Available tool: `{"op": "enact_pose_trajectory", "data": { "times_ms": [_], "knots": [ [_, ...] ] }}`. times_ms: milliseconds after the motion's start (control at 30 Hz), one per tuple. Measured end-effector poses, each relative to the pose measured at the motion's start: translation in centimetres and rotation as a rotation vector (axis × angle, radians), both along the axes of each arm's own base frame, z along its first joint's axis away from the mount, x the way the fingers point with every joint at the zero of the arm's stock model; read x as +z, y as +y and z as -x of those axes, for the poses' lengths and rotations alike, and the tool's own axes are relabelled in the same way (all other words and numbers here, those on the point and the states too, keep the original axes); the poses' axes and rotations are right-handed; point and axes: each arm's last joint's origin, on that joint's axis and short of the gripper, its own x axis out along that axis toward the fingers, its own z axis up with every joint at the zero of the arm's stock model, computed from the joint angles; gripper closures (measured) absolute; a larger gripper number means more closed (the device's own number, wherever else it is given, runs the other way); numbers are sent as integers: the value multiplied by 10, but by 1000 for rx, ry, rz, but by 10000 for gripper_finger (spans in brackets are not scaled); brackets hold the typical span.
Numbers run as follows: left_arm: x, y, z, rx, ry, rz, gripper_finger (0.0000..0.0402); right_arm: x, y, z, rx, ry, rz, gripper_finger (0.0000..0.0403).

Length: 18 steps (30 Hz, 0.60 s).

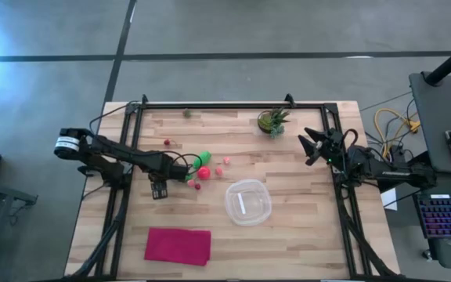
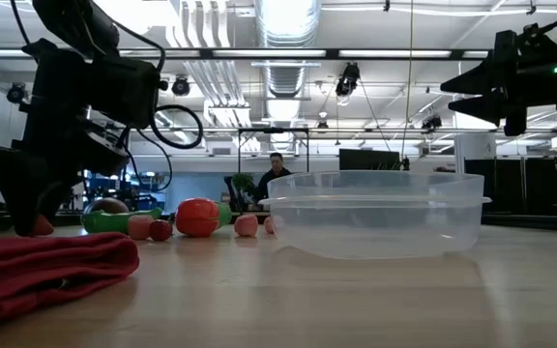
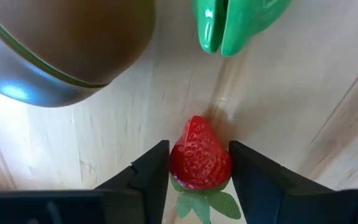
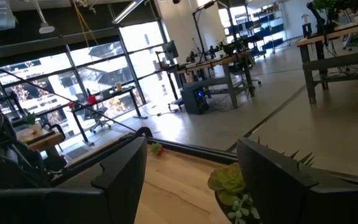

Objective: Pick and placing Produce into tupperware
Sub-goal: Put the bottom strawberry into the container

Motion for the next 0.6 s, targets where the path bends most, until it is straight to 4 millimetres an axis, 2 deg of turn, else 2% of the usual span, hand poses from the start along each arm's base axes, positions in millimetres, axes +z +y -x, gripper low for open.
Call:
{"op": "enact_pose_trajectory", "data": {
  "times_ms": [200, 333, 433, 600],
  "knots": [
    [2, 0, -1, 2, -11, 3, 274, 0, 0, 0, -2, 1, 0, 161],
    [15, -1, -9, 10, -63, 43, 275, 0, 0, 0, -2, -1, -2, 161],
    [39, -1, -23, 4, -162, 58, 275, 0, 0, 0, -1, -1, -3, 161],
    [97, -2, -51, -56, -444, 70, 272, 0, 0, 0, -2, -2, -2, 161]
  ]
}}
